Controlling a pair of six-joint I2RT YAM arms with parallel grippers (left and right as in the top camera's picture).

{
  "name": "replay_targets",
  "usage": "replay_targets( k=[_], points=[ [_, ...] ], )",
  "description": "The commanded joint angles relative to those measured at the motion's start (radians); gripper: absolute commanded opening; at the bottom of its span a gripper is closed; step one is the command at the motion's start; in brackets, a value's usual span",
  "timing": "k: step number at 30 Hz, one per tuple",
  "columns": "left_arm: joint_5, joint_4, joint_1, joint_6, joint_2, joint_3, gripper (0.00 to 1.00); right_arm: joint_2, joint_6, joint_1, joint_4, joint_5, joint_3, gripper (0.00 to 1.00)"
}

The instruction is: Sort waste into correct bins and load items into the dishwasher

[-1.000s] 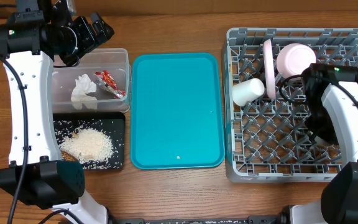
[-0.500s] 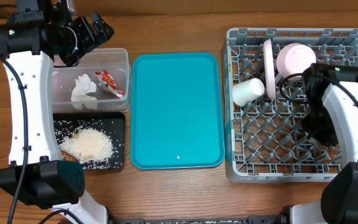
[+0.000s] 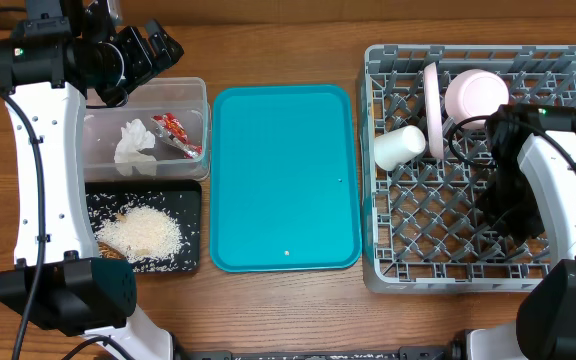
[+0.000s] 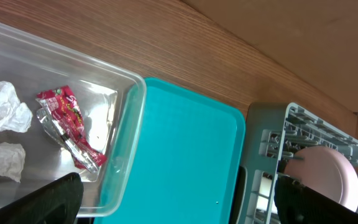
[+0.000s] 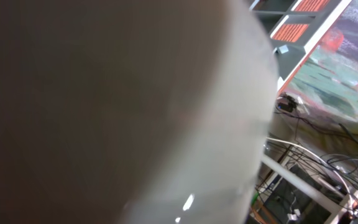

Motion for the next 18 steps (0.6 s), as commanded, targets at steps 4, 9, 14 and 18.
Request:
replay_targets(
  k=[4,9,14,18],
  points=[
    [-0.006,0.000,-0.002,0.030,-0.007,0.013,1.00,-0.041,-0.048,0.012,0.002,-0.027,0.002,0.28],
    [-0.006,0.000,-0.002,0.030,-0.007,0.013,1.00,-0.105,-0.068,0.050,0.008,-0.054,0.002,0.32],
    [-0.006,0.000,-0.002,0.030,-0.007,0.013,1.00,-0.155,-0.135,0.108,0.047,-0.204,0.002,0.33],
    [-0.006,0.000,-0.002,0.030,-0.007,0.013,1.00,-0.174,-0.148,0.161,0.072,-0.286,0.002,0.33]
  ],
)
